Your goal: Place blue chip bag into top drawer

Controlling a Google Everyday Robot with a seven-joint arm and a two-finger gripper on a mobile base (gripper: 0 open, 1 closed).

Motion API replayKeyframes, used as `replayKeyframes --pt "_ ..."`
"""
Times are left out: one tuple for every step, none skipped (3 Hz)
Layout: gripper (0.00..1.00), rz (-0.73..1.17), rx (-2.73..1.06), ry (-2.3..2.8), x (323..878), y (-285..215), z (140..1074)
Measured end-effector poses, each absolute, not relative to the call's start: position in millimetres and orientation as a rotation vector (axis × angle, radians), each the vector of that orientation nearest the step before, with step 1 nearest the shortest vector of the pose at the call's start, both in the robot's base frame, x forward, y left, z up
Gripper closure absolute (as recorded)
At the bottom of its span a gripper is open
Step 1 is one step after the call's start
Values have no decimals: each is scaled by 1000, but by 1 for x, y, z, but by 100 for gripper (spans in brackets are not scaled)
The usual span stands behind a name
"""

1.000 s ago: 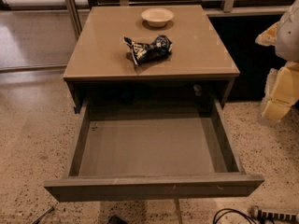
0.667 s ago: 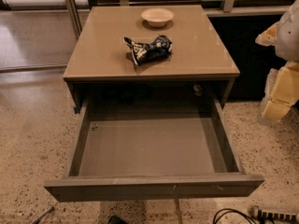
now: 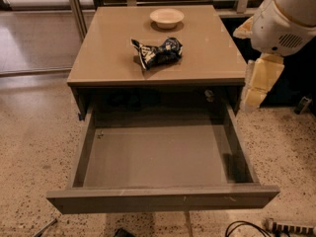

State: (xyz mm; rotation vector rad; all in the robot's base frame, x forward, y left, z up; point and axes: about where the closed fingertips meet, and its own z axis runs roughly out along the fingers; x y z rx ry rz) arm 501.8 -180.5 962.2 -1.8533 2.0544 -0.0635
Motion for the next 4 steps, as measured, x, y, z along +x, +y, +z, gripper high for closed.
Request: replayKeyframes --pt "0 -6 -1897 1946 558 -159 948" --pt "0 -4 -1898 1941 560 -158 946" --pt "0 7 -1907 1920 571 -153 938" --pt "0 30 -1963 1847 609 -132 927"
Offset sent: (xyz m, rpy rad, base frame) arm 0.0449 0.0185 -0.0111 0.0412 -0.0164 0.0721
